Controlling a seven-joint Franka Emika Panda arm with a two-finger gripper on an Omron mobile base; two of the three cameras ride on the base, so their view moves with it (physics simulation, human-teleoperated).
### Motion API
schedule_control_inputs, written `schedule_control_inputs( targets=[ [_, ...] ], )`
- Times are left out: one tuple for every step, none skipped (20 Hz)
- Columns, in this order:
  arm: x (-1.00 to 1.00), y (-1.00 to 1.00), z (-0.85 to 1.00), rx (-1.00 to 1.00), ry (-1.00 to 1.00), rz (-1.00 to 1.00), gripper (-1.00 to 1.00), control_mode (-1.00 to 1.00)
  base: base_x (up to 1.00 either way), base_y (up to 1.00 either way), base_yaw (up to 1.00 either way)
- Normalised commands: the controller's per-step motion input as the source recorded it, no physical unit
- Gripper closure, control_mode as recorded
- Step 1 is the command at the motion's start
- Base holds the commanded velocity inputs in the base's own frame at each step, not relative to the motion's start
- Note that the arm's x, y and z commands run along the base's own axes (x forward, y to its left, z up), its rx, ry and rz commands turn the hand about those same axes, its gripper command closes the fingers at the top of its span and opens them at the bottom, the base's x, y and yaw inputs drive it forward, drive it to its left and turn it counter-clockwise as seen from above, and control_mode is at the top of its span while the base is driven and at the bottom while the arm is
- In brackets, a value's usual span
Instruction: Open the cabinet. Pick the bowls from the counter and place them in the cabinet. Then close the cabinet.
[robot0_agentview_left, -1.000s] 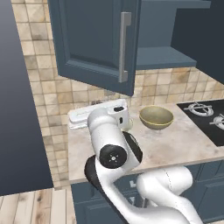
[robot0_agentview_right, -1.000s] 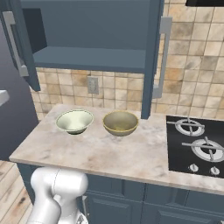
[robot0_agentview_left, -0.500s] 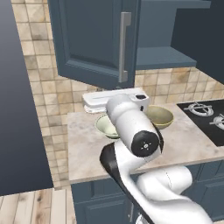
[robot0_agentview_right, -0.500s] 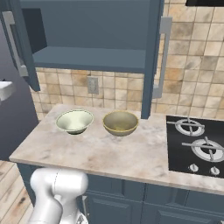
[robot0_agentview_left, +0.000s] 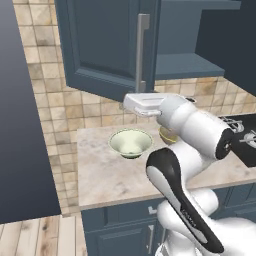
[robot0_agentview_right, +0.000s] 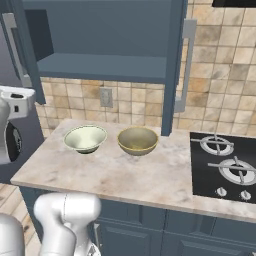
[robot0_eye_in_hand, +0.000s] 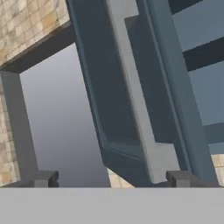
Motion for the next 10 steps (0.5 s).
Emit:
schedule_control_inputs(
  targets=[
    [0.00, -0.28, 0.15, 0.28, 0.00, 0.36, -1.00, -1.00, 0.00, 0.00, 0.00],
    [0.00, -0.29, 0.16, 0.30, 0.00, 0.36, -1.00, -1.00, 0.00, 0.00, 0.00],
    [0.00, -0.25, 0.19, 0.30, 0.00, 0.37, -1.00, -1.00, 0.00, 0.00, 0.00],
    [0.00, -0.27, 0.24, 0.22, 0.00, 0.35, -1.00, -1.00, 0.00, 0.00, 0.00],
    [0.09, -0.26, 0.25, 0.18, 0.00, 0.35, -1.00, -1.00, 0.00, 0.00, 0.00],
    [0.17, -0.27, 0.22, 0.18, 0.00, 0.34, -1.00, -1.00, 0.00, 0.00, 0.00],
    [0.19, -0.29, 0.24, 0.16, 0.01, 0.33, -1.00, -1.00, 0.00, 0.00, 0.00],
    [0.26, -0.26, 0.21, 0.14, 0.07, 0.30, -1.00, -1.00, 0.00, 0.00, 0.00],
    [0.24, -0.29, 0.29, 0.08, 0.09, 0.27, -1.00, -1.00, 0.00, 0.00, 0.00],
    [0.19, -0.21, 0.25, 0.05, 0.11, 0.20, -1.00, -1.00, 0.00, 0.00, 0.00]
  ],
)
